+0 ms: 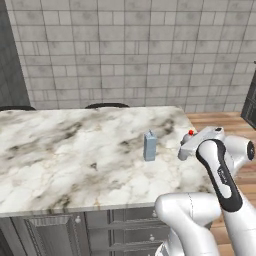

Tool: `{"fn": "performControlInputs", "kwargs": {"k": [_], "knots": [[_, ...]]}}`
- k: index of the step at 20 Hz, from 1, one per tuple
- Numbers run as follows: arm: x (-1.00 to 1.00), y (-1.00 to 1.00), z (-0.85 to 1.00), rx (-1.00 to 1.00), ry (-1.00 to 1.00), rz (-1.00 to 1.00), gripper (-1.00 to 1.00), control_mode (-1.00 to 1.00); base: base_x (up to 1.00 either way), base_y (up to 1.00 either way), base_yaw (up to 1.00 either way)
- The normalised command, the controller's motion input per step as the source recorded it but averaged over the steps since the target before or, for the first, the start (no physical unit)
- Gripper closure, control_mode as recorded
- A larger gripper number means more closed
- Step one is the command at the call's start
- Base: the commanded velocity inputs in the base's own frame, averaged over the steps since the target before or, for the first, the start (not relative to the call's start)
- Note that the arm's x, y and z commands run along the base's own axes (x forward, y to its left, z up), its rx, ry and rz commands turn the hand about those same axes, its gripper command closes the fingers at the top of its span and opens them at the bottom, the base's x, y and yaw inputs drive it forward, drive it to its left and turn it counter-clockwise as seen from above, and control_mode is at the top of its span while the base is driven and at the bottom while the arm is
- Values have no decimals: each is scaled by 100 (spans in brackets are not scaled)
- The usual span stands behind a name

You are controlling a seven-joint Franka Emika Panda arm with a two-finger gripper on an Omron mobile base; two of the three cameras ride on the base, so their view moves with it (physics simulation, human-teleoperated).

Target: Move the drinks to the dining counter.

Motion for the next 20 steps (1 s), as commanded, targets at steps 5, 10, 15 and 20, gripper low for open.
{"fn": "performControlInputs", "kwargs": {"k": [5,10,15,20], "knots": [[32,0,-35,0,0,0,100,-100,0,0,0],[32,-1,-32,0,0,0,100,-100,0,0,0],[25,0,-34,0,0,0,100,-100,0,0,0],[20,0,-34,0,-1,0,100,-100,0,0,0]]}}
